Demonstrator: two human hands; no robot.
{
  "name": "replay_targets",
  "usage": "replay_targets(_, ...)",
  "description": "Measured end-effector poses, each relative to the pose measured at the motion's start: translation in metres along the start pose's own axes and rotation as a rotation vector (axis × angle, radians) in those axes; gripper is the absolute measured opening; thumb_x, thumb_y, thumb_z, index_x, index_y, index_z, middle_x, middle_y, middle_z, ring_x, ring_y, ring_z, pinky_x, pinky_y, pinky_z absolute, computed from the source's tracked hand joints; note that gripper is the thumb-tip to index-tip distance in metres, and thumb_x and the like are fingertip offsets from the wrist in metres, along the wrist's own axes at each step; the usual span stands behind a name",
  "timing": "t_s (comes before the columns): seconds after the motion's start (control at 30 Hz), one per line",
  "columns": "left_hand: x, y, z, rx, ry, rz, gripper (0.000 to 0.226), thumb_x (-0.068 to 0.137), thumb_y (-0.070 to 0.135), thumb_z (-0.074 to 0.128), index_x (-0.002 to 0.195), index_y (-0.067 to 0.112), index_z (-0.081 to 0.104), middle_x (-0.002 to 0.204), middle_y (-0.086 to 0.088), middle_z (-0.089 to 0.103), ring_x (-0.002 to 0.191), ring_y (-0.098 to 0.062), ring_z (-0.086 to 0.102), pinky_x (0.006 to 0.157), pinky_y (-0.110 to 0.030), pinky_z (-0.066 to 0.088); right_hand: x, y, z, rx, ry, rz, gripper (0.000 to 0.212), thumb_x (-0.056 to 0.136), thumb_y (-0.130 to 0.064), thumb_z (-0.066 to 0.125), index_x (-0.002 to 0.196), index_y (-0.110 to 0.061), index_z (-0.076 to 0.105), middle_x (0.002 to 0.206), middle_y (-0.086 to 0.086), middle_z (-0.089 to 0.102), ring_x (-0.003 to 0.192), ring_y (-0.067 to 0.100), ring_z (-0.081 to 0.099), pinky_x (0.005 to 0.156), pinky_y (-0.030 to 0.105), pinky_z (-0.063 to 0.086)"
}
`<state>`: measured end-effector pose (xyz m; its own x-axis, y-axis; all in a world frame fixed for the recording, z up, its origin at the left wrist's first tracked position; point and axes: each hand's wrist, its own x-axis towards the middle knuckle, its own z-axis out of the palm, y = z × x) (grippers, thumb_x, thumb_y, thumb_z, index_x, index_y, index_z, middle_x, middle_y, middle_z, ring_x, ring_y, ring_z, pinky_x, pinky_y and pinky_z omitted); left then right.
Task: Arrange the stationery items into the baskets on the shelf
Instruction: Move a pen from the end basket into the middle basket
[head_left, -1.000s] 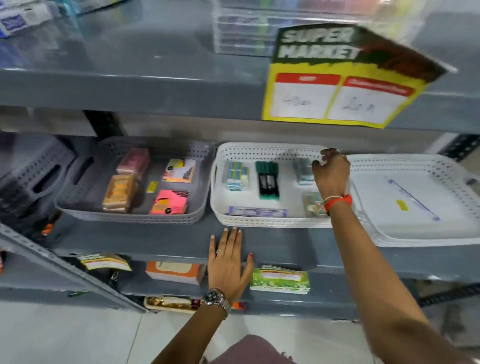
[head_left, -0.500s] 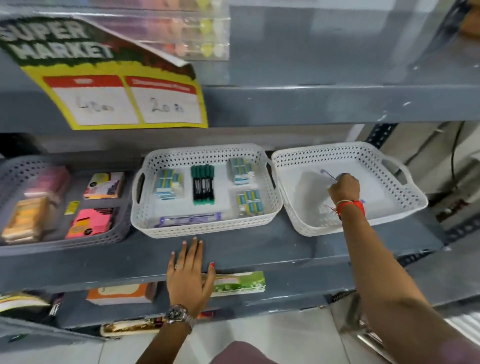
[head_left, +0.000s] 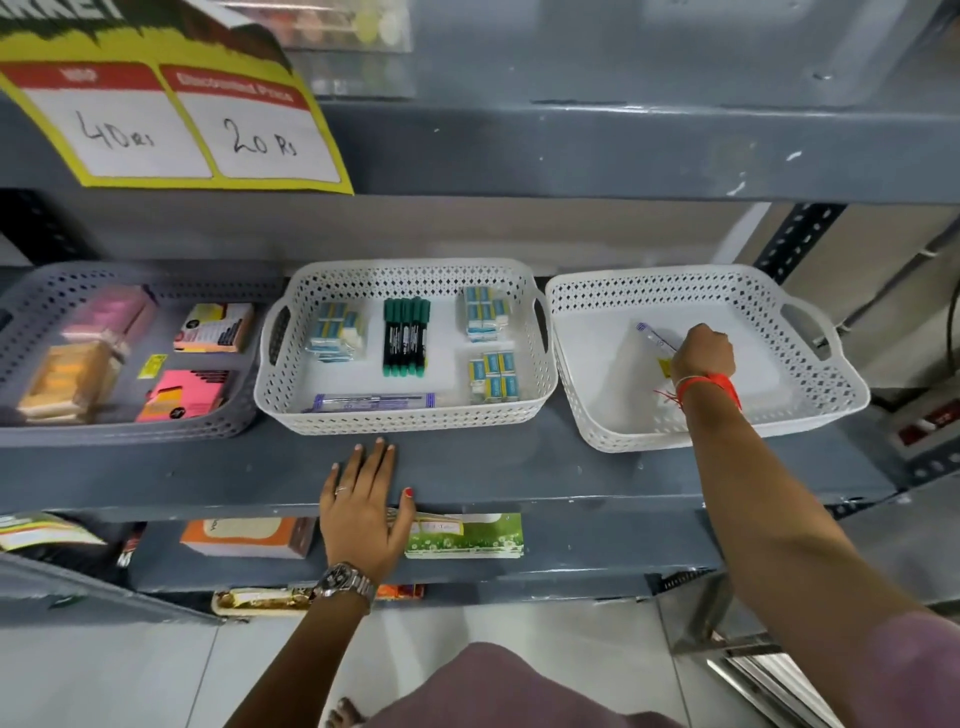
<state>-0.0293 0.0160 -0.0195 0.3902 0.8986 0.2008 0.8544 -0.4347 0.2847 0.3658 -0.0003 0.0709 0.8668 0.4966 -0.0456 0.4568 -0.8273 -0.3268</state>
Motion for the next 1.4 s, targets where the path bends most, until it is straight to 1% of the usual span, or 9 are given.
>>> replay_targets(0.17,-0.001,0.000,-0.004,0.023,-0.033,-0.004,0.057,0.082,0.041,0.035,0.125,0.011,0.057,0.128,-0.009,0.061,0.119,-0.030,0.056,0.102,-0.040,0.024,0.001,-0.013,-0.002,0.037,0.128,-0.081,0.021,0.084,0.000,0.062,0.102,0.009,0.064,0.106,0.029,0.066,0.105,0.042,0.061,0.080,0.041,0.053)
replay_targets(0.27,-0.002,-0.001,-0.007,0.051,-0.069,-0.004,0.057,0.082,0.042,0.034,0.125,0.012,0.056,0.129,-0.008,0.060,0.119,-0.028,0.056,0.103,-0.040,0.022,-0.007,-0.040,-0.007,0.063,0.258,-0.269,0.022,0.087,0.004,0.049,0.095,0.010,0.069,0.095,0.032,0.067,0.092,0.043,0.064,0.073,0.040,0.052)
replay_targets(0.37,-0.002,-0.001,-0.009,0.061,-0.102,0.001,0.058,0.083,0.043,0.034,0.127,0.013,0.055,0.131,-0.006,0.059,0.121,-0.027,0.054,0.104,-0.039,0.021,-0.030,-0.077,-0.016,0.142,0.360,-0.512,0.024,0.087,0.003,0.049,0.099,0.004,0.070,0.096,0.032,0.066,0.093,0.045,0.061,0.077,0.040,0.051)
replay_targets(0.47,-0.002,-0.005,-0.012,0.057,-0.117,0.015,0.058,0.083,0.044,0.034,0.129,0.014,0.053,0.132,-0.005,0.058,0.123,-0.025,0.053,0.106,-0.038,0.020,-0.064,-0.119,-0.013,0.210,0.287,-0.757,0.024,0.085,0.000,0.054,0.100,0.000,0.073,0.096,0.028,0.070,0.092,0.041,0.063,0.081,0.038,0.050)
replay_targets(0.6,-0.004,-0.022,-0.016,0.073,-0.113,0.008,0.057,0.084,0.045,0.034,0.129,0.015,0.053,0.133,-0.004,0.058,0.125,-0.024,0.051,0.107,-0.041,0.018,-0.117,-0.165,0.013,0.179,0.022,-0.923,0.021,0.087,-0.008,0.057,0.100,-0.005,0.074,0.095,0.023,0.072,0.089,0.035,0.067,0.080,0.036,0.051)
replay_targets(0.73,-0.003,-0.051,-0.021,0.081,-0.086,-0.044,0.057,0.083,0.044,0.035,0.126,0.014,0.055,0.132,-0.005,0.058,0.124,-0.025,0.052,0.106,-0.043,0.019,-0.154,-0.191,0.048,0.163,-0.266,-0.875,0.020,0.087,-0.006,0.060,0.103,-0.003,0.072,0.106,0.021,0.071,0.098,0.034,0.067,0.091,0.038,0.053)
replay_targets(0.83,-0.001,-0.073,-0.027,0.095,-0.076,-0.053,0.057,0.084,0.044,0.034,0.126,0.013,0.056,0.132,-0.005,0.058,0.123,-0.025,0.053,0.106,-0.043,0.019,-0.166,-0.204,0.069,0.085,-0.378,-0.882,0.020,0.085,-0.007,0.062,0.101,-0.008,0.074,0.110,0.016,0.072,0.105,0.031,0.067,0.095,0.038,0.052)
replay_targets(1.3,-0.002,-0.090,-0.020,0.053,0.028,0.043,0.056,0.084,0.044,0.035,0.127,0.014,0.055,0.131,-0.004,0.058,0.123,-0.023,0.053,0.107,-0.041,0.020,-0.179,-0.226,0.089,0.063,-0.549,-0.833,0.022,0.078,-0.003,0.071,0.100,0.000,0.074,0.105,0.017,0.075,0.100,0.025,0.069,0.089,0.023,0.049)
replay_targets(1.4,-0.004,-0.091,-0.024,-0.089,0.157,0.044,0.049,0.083,0.039,0.039,0.120,0.014,0.060,0.119,-0.005,0.066,0.111,-0.023,0.059,0.096,-0.040,0.035,-0.174,-0.224,0.088,0.137,-0.495,-0.787,0.020,0.083,-0.001,0.065,0.101,0.000,0.073,0.107,0.017,0.074,0.104,0.027,0.067,0.094,0.026,0.049)
